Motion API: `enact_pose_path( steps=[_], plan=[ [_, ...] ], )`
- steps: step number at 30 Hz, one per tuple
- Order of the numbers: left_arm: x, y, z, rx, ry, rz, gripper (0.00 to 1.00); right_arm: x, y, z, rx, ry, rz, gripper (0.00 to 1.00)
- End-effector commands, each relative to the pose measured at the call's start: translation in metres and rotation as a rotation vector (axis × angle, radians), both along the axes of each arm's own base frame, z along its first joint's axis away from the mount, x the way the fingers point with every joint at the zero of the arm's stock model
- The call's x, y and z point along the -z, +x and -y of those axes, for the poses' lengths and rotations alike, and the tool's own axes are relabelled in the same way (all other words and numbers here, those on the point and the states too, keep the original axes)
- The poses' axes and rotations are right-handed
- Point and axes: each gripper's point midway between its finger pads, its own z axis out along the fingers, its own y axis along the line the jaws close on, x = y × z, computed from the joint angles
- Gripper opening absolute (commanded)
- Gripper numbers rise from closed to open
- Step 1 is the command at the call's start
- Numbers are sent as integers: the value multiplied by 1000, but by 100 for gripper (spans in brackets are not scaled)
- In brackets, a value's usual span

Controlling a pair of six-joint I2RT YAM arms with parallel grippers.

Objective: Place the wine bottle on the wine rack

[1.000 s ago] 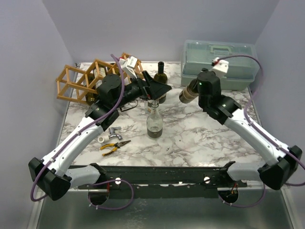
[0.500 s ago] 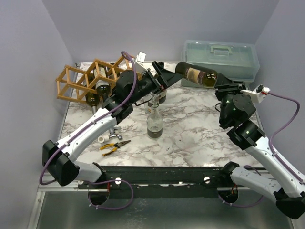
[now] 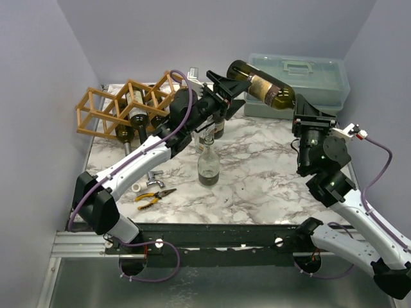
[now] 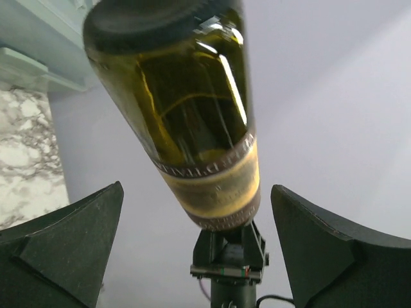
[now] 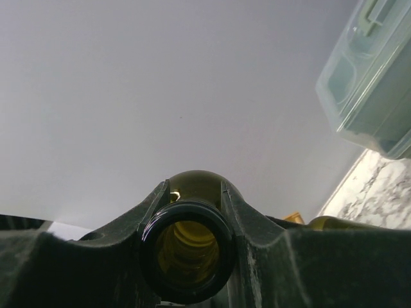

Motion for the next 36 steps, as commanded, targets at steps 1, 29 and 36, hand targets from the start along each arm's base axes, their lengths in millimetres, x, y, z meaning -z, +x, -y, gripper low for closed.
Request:
enact_pose_path(
  steps=[1,29,36],
  plan=[
    [-33,14,2,-56,-137,24,99,-58,-23,7,-79,250,217,1],
    [-63,46,44,-148,-332,216,0,-10,-25,8,-29,-55,147,38],
    [-74,43,46,-154,-287,295,0,0,-27,8,-17,-319,32,100]
  ],
)
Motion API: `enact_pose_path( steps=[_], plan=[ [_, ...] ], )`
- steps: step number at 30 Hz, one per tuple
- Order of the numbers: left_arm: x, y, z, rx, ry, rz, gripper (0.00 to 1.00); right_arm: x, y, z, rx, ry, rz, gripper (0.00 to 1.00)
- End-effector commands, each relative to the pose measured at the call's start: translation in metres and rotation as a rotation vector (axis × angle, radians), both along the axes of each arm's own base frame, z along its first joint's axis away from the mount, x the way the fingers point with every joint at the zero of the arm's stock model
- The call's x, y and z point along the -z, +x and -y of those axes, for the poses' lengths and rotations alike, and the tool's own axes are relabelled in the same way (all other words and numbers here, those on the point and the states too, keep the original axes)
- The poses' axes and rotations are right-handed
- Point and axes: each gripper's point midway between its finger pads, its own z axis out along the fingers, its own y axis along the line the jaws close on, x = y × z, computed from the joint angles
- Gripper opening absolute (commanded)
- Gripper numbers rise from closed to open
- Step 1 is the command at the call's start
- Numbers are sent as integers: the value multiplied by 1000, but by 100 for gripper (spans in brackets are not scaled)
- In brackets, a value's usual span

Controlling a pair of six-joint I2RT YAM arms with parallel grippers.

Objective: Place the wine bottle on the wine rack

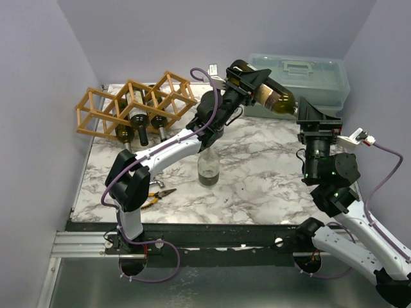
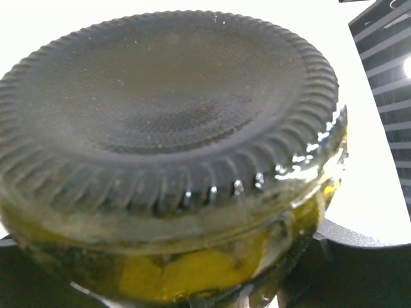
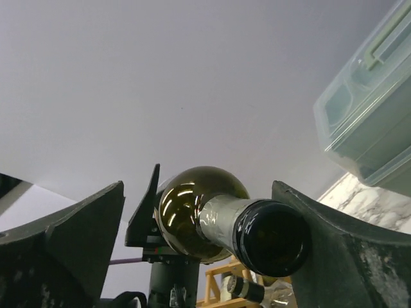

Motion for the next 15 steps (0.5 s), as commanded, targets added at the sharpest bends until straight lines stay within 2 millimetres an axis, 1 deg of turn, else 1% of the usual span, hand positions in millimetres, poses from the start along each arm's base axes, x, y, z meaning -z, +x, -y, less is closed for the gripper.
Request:
enact_pose_path(
  steps=[1,3,6,9,11,13,15],
  plan=[
    [-58,-8,-15,-48,-68,171,0,-1,-5,0,14,-213,-67,100],
    [-60,-10,-13,-44,-32,198,0,1,-5,-1,19,-303,-81,100],
    [-61,-12,-13,-47,82,247,0,2,-5,-8,-3,-467,-111,100],
    [-62,-11,-21,-59,169,266,0,6,-3,-16,-32,-604,-144,100],
    [-65,-12,-28,-58,219,299,0,12,-4,-22,-70,-671,-159,100],
    [-69,-12,-36,-57,281,312,0,10,-10,-31,-123,-726,-112,100],
    [-74,-12,-45,-70,312,326,0,-1,-19,-47,-196,-782,-20,100]
  ],
)
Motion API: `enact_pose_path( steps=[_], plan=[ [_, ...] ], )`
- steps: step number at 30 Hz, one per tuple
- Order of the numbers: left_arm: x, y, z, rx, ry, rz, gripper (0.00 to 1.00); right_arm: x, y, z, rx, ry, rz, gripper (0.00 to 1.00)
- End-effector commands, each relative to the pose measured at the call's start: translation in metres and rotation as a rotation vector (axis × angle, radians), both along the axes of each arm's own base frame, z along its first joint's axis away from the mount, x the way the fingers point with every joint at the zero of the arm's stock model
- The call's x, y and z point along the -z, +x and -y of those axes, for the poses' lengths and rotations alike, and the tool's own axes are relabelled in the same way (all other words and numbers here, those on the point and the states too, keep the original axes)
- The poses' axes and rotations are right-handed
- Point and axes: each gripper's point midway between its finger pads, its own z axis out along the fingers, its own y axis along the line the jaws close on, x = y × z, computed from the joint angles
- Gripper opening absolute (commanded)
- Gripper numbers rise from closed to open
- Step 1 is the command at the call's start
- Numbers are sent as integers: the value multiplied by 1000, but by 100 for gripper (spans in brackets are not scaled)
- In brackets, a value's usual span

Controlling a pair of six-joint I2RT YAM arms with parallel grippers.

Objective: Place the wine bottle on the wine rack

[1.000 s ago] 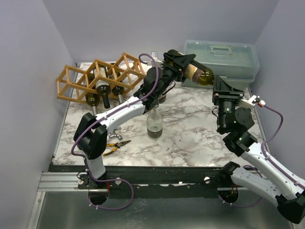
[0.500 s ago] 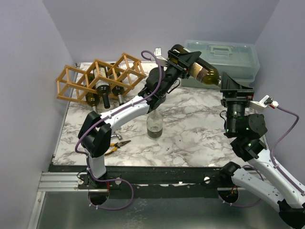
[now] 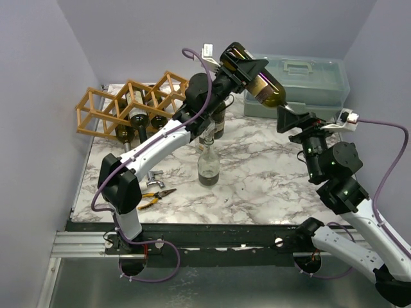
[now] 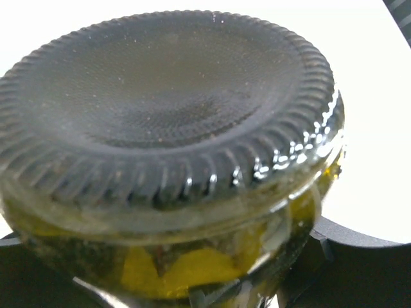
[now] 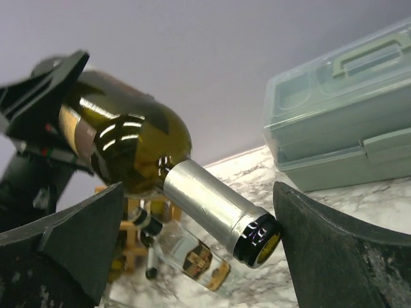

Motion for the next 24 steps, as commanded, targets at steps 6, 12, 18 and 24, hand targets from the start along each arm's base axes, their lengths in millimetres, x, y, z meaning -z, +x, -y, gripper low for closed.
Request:
enact_pose_path(
  steps=[6,12,18,24],
  plan=[
    [-48,-22,-45,-34,284,236,0,-20,-30,-66,-407,-333,104,100],
    [-52,-26,-73,-76,396,267,0,-6,-37,-125,-719,-468,61,100],
    [-59,-21,-97,-67,367,249,0,17,-18,-151,-800,-511,-58,100],
    [-65,-19,-118,-49,336,229,0,28,-5,-145,-743,-563,-94,99]
  ],
)
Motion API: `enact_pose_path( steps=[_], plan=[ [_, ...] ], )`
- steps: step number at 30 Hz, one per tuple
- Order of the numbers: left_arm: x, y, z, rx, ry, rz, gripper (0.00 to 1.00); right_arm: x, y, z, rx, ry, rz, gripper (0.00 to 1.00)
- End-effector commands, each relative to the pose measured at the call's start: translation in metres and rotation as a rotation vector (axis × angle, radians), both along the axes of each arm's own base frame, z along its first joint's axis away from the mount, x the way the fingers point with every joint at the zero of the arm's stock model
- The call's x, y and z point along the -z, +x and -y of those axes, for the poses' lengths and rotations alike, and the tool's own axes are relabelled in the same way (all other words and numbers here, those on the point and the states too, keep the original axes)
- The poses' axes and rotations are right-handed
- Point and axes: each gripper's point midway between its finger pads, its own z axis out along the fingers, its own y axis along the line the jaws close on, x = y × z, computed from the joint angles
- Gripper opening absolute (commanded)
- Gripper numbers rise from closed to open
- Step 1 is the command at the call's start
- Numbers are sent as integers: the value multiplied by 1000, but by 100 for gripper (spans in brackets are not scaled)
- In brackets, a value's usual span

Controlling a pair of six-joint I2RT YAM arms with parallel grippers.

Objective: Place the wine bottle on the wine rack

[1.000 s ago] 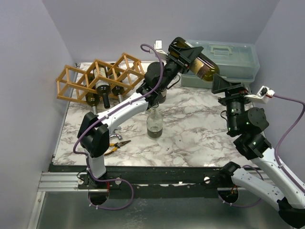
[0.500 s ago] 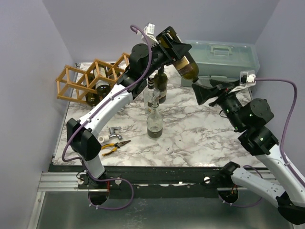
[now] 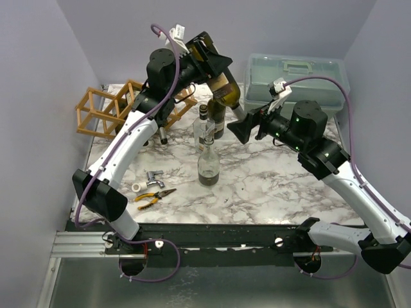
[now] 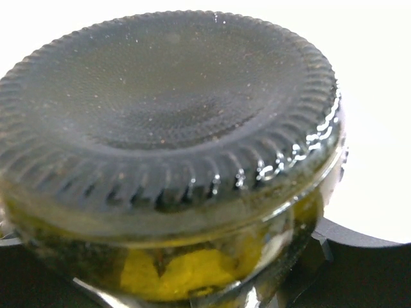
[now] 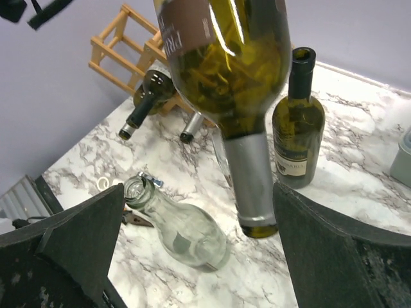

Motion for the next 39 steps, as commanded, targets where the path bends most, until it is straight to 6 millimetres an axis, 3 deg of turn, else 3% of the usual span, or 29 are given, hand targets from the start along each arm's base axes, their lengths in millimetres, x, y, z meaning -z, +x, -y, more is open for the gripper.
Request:
enact_pose_path(
  steps=[1,9,17,20,22,24,25,29,30,34,39],
  plan=[
    [-72,-35,-23,76,-134,118,0,1,-4,1,-23,-51,7,98],
    [-86,-47,-33,136,-170,113,0,-10,7,-27,-89,-5,17,87],
    [-83,-53,-38,159,-154,104,0,-28,7,-60,-132,37,29,75],
    [-83,-55,-40,163,-151,106,0,-32,12,-67,-107,34,37,54],
    [-82,-55,-43,162,-136,111,0,-38,14,-69,-81,58,36,31],
    [-77,-54,-47,144,-100,118,0,-46,16,-72,-67,97,14,1],
    [-73,-52,-50,129,-80,114,8,-49,16,-75,-66,124,-7,1],
    [-53,-49,-68,43,7,113,74,-61,15,-87,-48,222,-71,1],
    [-49,-51,-74,11,40,125,96,-61,17,-90,-41,234,-88,1],
    [-28,-55,-110,-157,191,147,99,-72,13,-104,-42,301,-136,1],
    [-11,-71,-181,-472,386,157,99,-71,6,-130,-41,342,-190,1]
  ],
)
